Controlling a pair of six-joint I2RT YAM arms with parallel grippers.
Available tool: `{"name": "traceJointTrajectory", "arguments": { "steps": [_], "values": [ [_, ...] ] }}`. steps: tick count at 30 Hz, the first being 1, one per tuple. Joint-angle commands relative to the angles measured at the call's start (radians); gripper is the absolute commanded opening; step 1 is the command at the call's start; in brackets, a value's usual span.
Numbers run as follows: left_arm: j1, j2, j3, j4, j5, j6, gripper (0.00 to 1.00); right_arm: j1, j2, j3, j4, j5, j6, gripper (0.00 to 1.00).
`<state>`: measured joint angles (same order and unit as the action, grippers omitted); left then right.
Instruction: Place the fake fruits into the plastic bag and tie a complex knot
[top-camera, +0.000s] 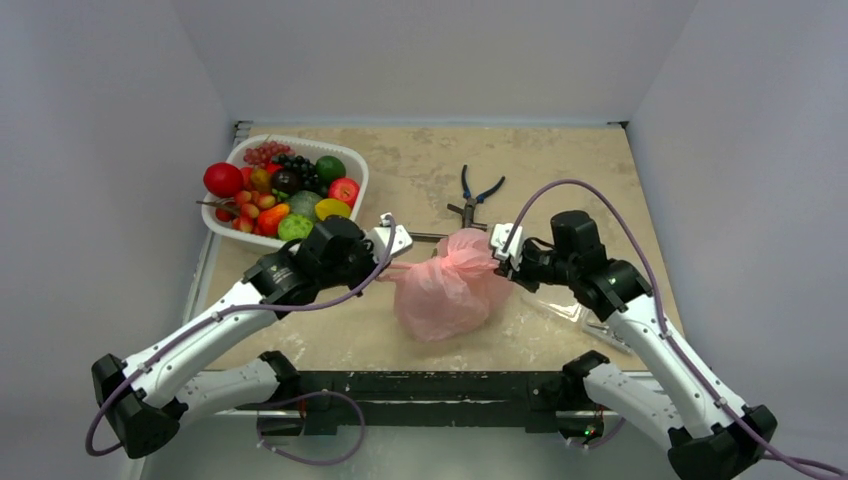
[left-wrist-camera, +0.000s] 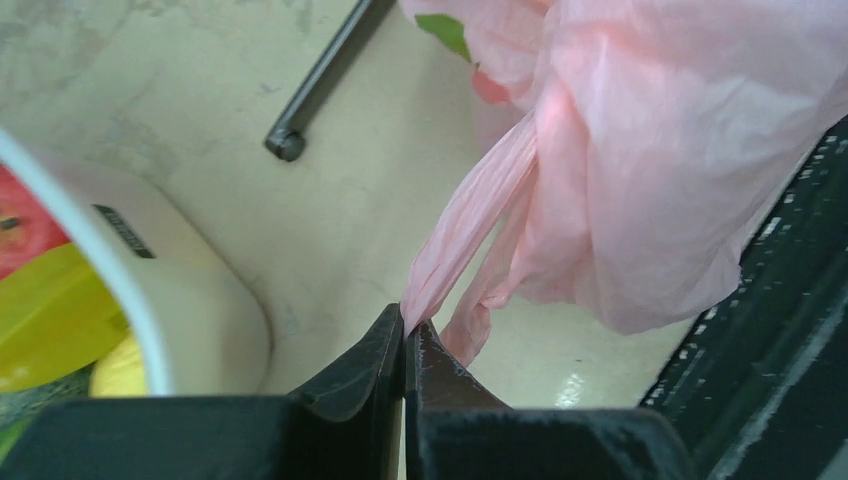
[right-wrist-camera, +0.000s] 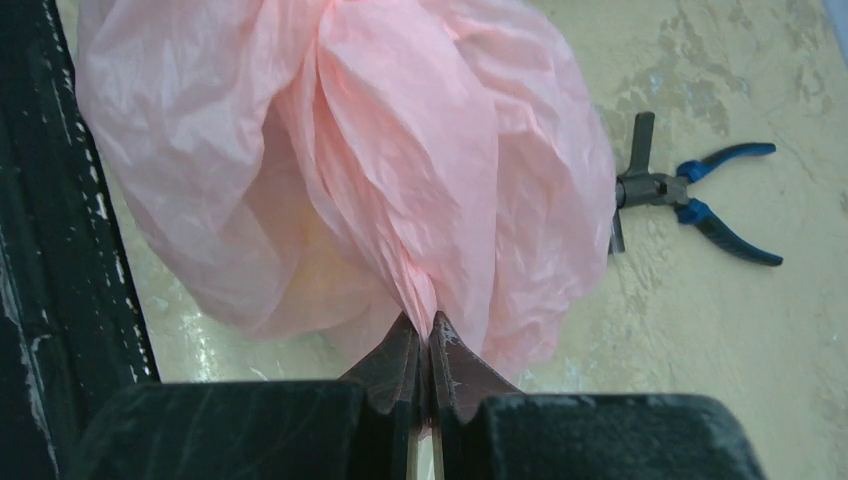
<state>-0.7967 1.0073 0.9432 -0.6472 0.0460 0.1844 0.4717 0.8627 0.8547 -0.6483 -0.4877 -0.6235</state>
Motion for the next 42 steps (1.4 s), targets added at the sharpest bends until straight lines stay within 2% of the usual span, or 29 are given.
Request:
{"name": "traceJointTrajectory", "arguments": {
  "steps": [1, 5, 9, 13, 15, 19, 21, 23, 28, 33, 37, 42],
  "values": [
    [0.094, -0.064, -0.047, -0.071, -0.183, 0.151, 0.0, -0.066, -0.05, 0.003, -0.138, 0.136, -0.145, 0.0],
    [0.15, -0.085, -0.145, -0.034, -0.188, 0.222, 0.0, -0.087, -0.107, -0.086, -0.136, 0.191, -0.209, 0.0],
    [0.171, -0.107, -0.24, 0.008, -0.214, 0.264, 0.0, -0.092, -0.127, -0.165, -0.096, 0.25, -0.204, 0.0],
    [0.227, -0.113, -0.275, 0.025, -0.192, 0.285, 0.0, -0.105, -0.132, -0.215, -0.067, 0.294, -0.209, 0.0],
    [0.228, -0.127, -0.199, 0.022, -0.162, 0.288, 0.0, -0.105, -0.119, -0.192, -0.063, 0.294, -0.193, 0.0],
    [0.229, -0.072, 0.08, -0.058, -0.082, 0.257, 0.0, -0.107, -0.047, -0.027, -0.079, 0.297, -0.164, 0.0],
    [0.232, -0.038, 0.139, -0.066, -0.091, 0.268, 0.0, -0.116, -0.019, 0.015, -0.1, 0.305, -0.186, 0.0],
    [0.247, -0.034, 0.098, -0.048, -0.081, 0.309, 0.0, -0.132, -0.009, 0.0, -0.118, 0.309, -0.221, 0.0],
    [0.337, -0.08, -0.142, 0.032, -0.064, 0.405, 0.0, -0.183, -0.012, -0.142, -0.104, 0.354, -0.254, 0.0],
    [0.439, -0.08, -0.303, 0.108, -0.051, 0.502, 0.0, -0.267, -0.027, -0.309, -0.002, 0.4, -0.336, 0.0],
    [0.453, -0.081, -0.331, 0.11, -0.025, 0.531, 0.0, -0.347, 0.016, -0.337, 0.032, 0.395, -0.389, 0.0],
    [0.487, -0.107, -0.314, 0.101, -0.029, 0.552, 0.0, -0.459, 0.071, -0.242, 0.016, 0.351, -0.444, 0.0]
  ]
}}
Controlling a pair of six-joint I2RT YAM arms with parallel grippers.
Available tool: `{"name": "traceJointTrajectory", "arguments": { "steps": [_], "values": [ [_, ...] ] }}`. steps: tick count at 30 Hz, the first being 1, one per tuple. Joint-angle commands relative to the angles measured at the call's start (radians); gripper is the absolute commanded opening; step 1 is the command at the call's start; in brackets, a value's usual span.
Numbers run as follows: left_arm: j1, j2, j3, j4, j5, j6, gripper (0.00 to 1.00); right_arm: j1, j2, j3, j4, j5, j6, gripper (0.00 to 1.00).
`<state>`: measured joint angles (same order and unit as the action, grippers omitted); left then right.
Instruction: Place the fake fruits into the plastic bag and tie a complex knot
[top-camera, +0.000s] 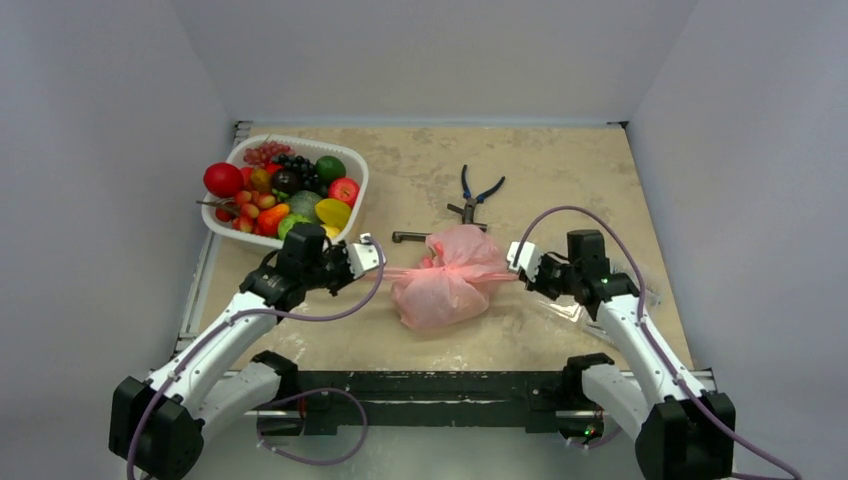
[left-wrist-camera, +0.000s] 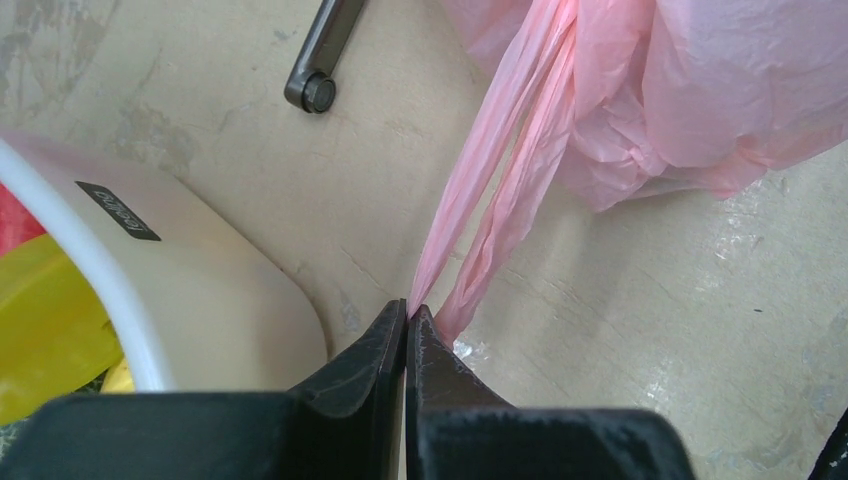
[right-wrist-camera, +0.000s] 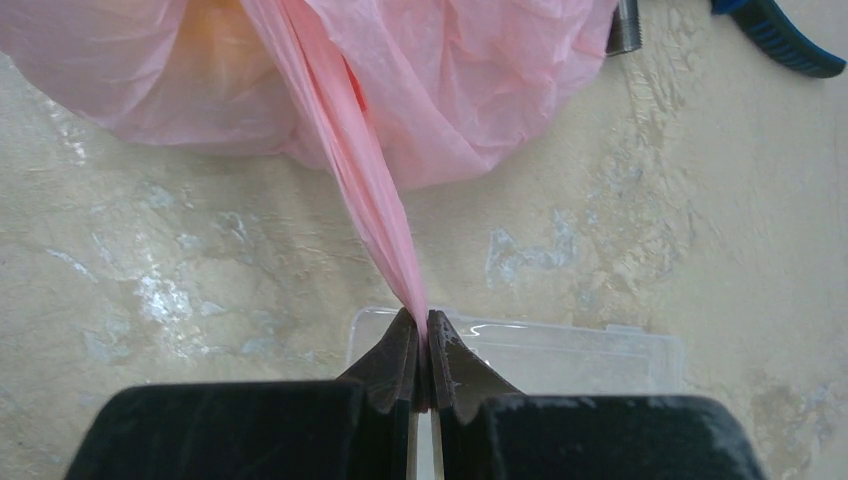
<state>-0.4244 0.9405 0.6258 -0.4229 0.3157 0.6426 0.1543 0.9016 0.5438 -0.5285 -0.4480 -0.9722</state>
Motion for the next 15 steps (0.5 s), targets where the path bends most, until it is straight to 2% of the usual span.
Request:
{"name": "traceJointTrajectory", "arguments": {
  "steps": [1, 3, 6, 10, 15],
  "values": [
    [0.132, -0.054, 0.032, -0.137, -0.286, 0.078, 0.0, -0.15, 0.043, 0.102, -0.121, 0.293, -0.101, 0.0],
    [0.177, -0.085, 0.134, -0.202, -0.191, 0.017, 0.0, -0.19, 0.051, 0.172, -0.174, 0.26, -0.096, 0.0],
    [0.182, -0.079, 0.228, -0.291, -0.153, -0.011, 0.0, -0.191, 0.041, 0.189, -0.222, 0.238, -0.099, 0.0],
    [0.181, -0.089, 0.096, -0.247, -0.152, 0.046, 0.0, -0.191, 0.022, 0.083, -0.155, 0.248, -0.11, 0.0],
    [0.176, -0.056, 0.0, -0.209, -0.199, 0.081, 0.0, -0.191, 0.055, 0.031, -0.115, 0.249, -0.098, 0.0]
  ]
}}
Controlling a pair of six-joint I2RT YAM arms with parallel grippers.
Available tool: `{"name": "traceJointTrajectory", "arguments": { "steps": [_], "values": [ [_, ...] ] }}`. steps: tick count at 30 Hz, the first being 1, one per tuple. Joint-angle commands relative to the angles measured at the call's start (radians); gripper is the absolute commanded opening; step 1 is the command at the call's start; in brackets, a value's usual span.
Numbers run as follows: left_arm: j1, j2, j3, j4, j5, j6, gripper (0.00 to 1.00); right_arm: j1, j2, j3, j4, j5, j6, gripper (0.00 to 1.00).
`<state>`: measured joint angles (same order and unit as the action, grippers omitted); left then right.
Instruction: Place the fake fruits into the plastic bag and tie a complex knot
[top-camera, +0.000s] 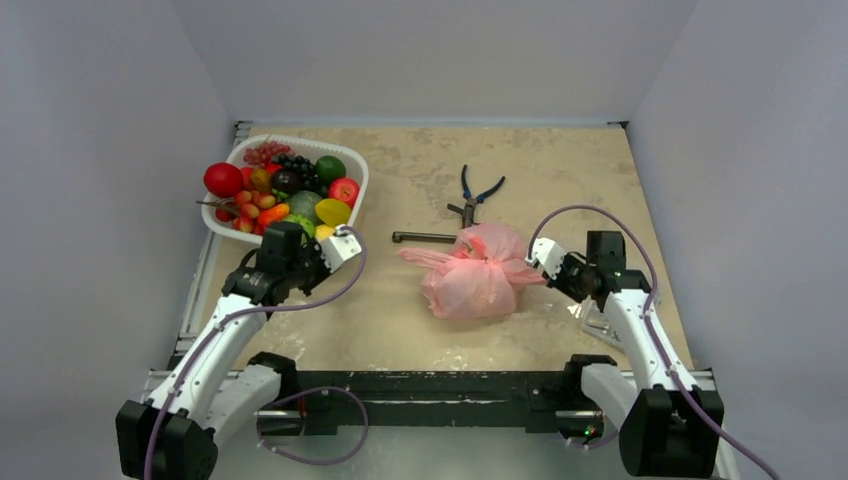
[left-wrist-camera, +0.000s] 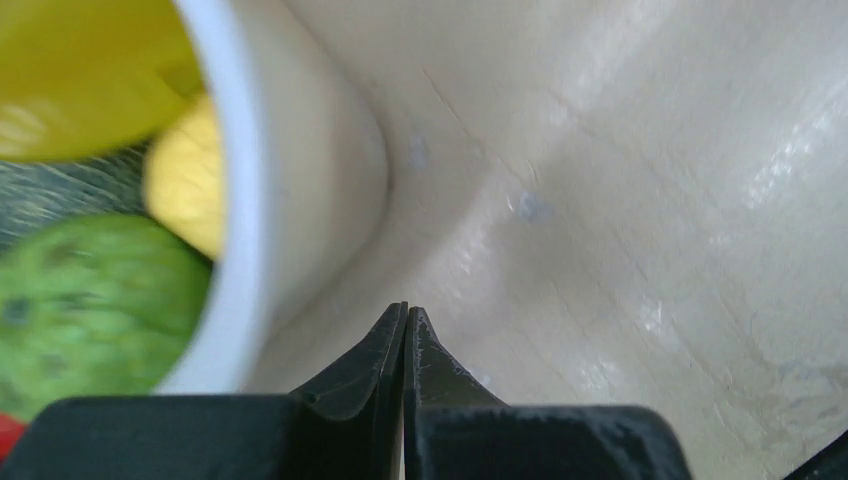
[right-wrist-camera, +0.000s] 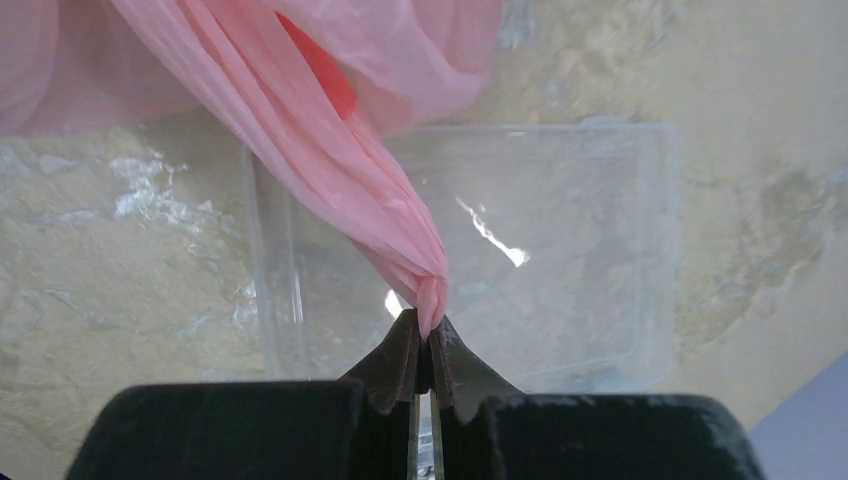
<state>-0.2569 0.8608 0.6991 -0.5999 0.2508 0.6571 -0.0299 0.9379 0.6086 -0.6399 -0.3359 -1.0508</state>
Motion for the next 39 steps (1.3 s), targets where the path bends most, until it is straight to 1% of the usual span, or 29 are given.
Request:
{"name": "traceJointTrajectory", "arguments": {
  "steps": [1, 3, 5, 6, 7, 8, 9, 10, 11, 12, 14, 15, 16, 18, 19, 21, 23, 25, 27, 30, 33, 35, 37, 38, 39],
  "values": [
    [0.008, 0.012, -0.088, -0.018, -0.138, 0.071, 0.0, -0.007, 0.019, -0.035, -0.009, 0.134, -0.03, 0.0],
    [0.008, -0.006, -0.073, -0.047, -0.1, 0.07, 0.0, -0.005, 0.009, 0.012, -0.084, 0.08, -0.036, 0.0],
    [0.007, -0.018, -0.019, -0.113, -0.017, 0.054, 0.0, 0.006, 0.007, 0.088, -0.151, 0.002, -0.009, 0.0],
    [0.007, -0.022, 0.012, -0.144, 0.033, 0.041, 0.02, 0.011, 0.014, 0.11, -0.171, -0.016, -0.001, 0.0],
    [0.007, -0.026, 0.049, -0.169, 0.091, 0.02, 0.15, 0.013, 0.024, 0.125, -0.187, -0.024, 0.005, 0.0],
    [0.003, -0.026, 0.084, -0.192, 0.153, 0.009, 0.32, 0.013, 0.032, 0.135, -0.197, -0.028, 0.005, 0.0],
    [-0.014, -0.023, 0.117, -0.19, 0.188, -0.003, 0.46, 0.013, 0.037, 0.14, -0.198, -0.03, 0.004, 0.0],
    [-0.047, -0.012, 0.14, -0.176, 0.192, -0.012, 0.57, 0.013, 0.037, 0.141, -0.198, -0.033, 0.005, 0.0],
    [-0.099, 0.01, 0.167, -0.156, 0.169, -0.015, 0.74, 0.012, 0.034, 0.14, -0.197, -0.036, 0.004, 0.0],
    [-0.147, 0.044, 0.195, -0.142, 0.15, -0.016, 0.81, 0.012, 0.031, 0.137, -0.189, -0.039, 0.005, 0.0],
    [-0.196, 0.132, 0.254, -0.113, 0.15, -0.025, 0.95, 0.012, 0.03, 0.135, -0.181, -0.036, 0.012, 0.0],
    [-0.21, 0.179, 0.285, -0.098, 0.148, -0.041, 0.99, 0.013, 0.033, 0.137, -0.182, -0.031, 0.017, 0.0],
    [-0.217, 0.229, 0.321, -0.08, 0.147, -0.058, 1.0, 0.013, 0.034, 0.142, -0.183, -0.027, 0.023, 0.0],
    [-0.234, 0.325, 0.398, -0.044, 0.15, -0.103, 1.0, 0.013, 0.028, 0.144, -0.185, -0.023, 0.029, 0.0],
    [-0.244, 0.359, 0.42, -0.02, 0.152, -0.135, 0.98, 0.012, 0.021, 0.143, -0.184, -0.022, 0.032, 0.0],
    [-0.268, 0.418, 0.45, 0.023, 0.163, -0.178, 0.9, 0.013, 0.008, 0.136, -0.178, -0.024, 0.042, 0.0],
    [-0.302, 0.472, 0.464, 0.052, 0.179, -0.181, 0.85, 0.013, 0.009, 0.134, -0.175, -0.021, 0.047, 0.0],
    [-0.335, 0.528, 0.475, 0.049, 0.219, -0.15, 0.85, 0.012, 0.013, 0.132, -0.173, -0.011, 0.053, 0.0],
    [-0.355, 0.582, 0.493, 0.04, 0.247, -0.123, 0.91, 0.013, 0.014, 0.131, -0.173, -0.011, 0.056, 0.0],
    [-0.379, 0.664, 0.529, 0.036, 0.212, -0.082, 0.97, 0.013, 0.014, 0.132, -0.161, -0.006, 0.066, 0.0],
    [-0.404, 0.751, 0.577, 0.027, 0.151, -0.031, 0.93, 0.012, 0.023, 0.139, -0.15, -0.002, 0.085, 0.0],
    [-0.423, 0.81, 0.608, 0.012, 0.079, -0.001, 0.88, 0.012, 0.025, 0.14, -0.146, 0.004, 0.092, 0.0],
    [-0.43, 0.847, 0.622, 0.008, 0.029, 0.014, 0.79, 0.013, 0.021, 0.129, -0.136, 0.013, 0.094, 0.0],
    [-0.429, 0.858, 0.628, 0.001, 0.011, 0.016, 0.65, 0.013, 0.018, 0.12, -0.124, 0.022, 0.093, 0.0],
    [-0.426, 0.861, 0.631, -0.011, -0.007, 0.014, 0.35, 0.013, 0.016, 0.112, -0.113, 0.025, 0.094, 0.0]
  ]
}}
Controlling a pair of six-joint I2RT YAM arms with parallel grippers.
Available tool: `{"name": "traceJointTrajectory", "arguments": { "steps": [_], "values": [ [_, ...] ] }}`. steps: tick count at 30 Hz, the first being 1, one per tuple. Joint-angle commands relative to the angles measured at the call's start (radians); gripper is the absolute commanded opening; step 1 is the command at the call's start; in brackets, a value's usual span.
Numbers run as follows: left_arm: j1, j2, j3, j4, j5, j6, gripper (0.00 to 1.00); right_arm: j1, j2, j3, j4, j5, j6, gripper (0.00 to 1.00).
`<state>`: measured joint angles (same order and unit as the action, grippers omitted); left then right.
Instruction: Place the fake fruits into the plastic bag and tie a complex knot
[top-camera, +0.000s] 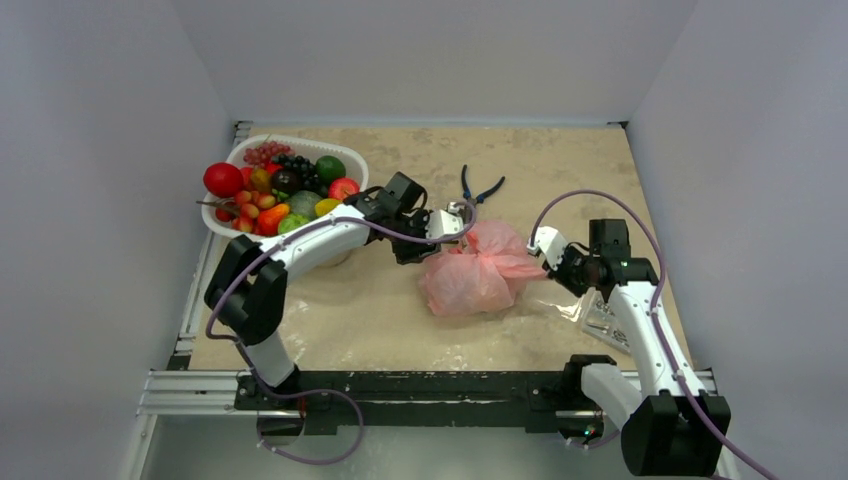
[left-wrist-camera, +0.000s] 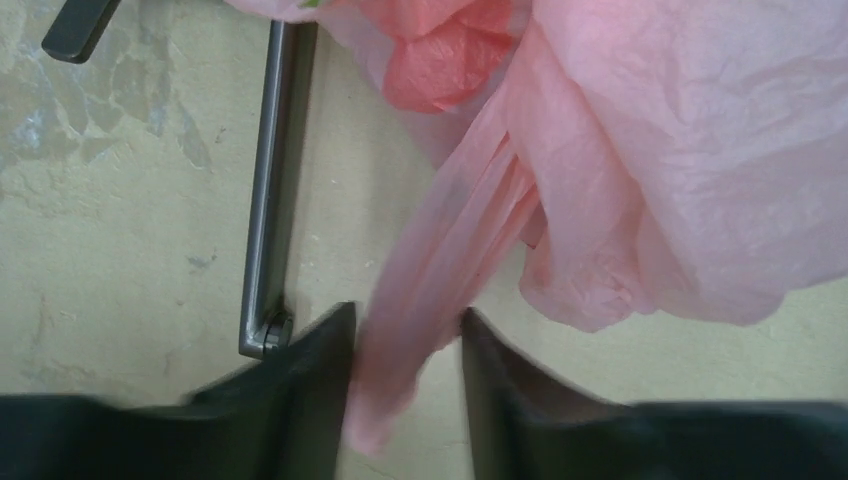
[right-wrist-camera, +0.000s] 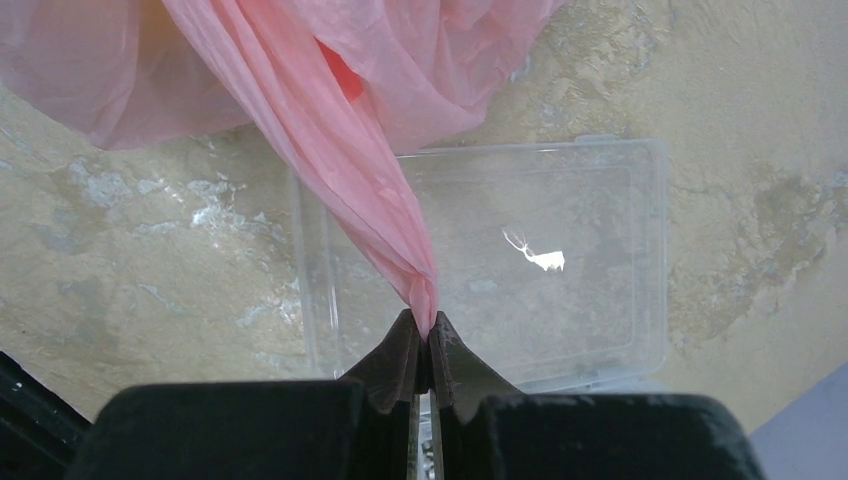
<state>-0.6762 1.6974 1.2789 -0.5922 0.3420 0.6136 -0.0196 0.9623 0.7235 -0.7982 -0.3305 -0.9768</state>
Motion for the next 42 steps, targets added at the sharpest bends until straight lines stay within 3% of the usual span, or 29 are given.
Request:
{"name": "traceJointTrajectory", "arguments": {
  "steps": [1, 2, 8, 15, 21, 25, 32, 38, 42],
  "values": [
    [0.002, 0.018, 0.048, -0.031, -0.107, 0.05, 0.13, 0.001, -0.01, -0.008, 0.066, 0.027, 0.038, 0.0],
    [0.018, 0.002, 0.036, -0.044, -0.097, 0.031, 0.0, -0.002, -0.012, -0.021, 0.079, 0.052, 0.045, 0.0],
    [0.201, -0.199, -0.163, -0.04, -0.001, -0.051, 0.0, -0.014, -0.075, -0.084, 0.137, 0.116, 0.031, 0.0],
    [0.217, -0.352, -0.365, -0.033, -0.049, -0.02, 0.0, -0.014, -0.052, -0.091, 0.171, 0.113, 0.026, 0.0],
    [0.195, -0.525, -0.237, -0.134, -0.01, -0.103, 0.0, -0.011, -0.026, 0.14, 0.031, 0.002, 0.122, 0.0],
    [0.196, -0.524, -0.349, -0.136, -0.062, -0.029, 0.0, -0.008, -0.001, 0.069, 0.059, 0.016, 0.079, 0.0],
    [0.092, -0.557, -0.253, -0.144, -0.014, -0.207, 0.0, 0.231, 0.039, 0.201, 0.101, -0.113, 0.456, 0.0],
    [0.077, -0.56, -0.173, -0.061, 0.236, -0.397, 0.0, 0.345, 0.089, 0.293, 0.226, -0.341, 0.786, 0.0],
    [0.044, -0.521, -0.169, -0.021, 0.246, -0.414, 0.0, 0.374, 0.103, 0.296, 0.388, -0.395, 0.938, 0.0]
  ]
}}
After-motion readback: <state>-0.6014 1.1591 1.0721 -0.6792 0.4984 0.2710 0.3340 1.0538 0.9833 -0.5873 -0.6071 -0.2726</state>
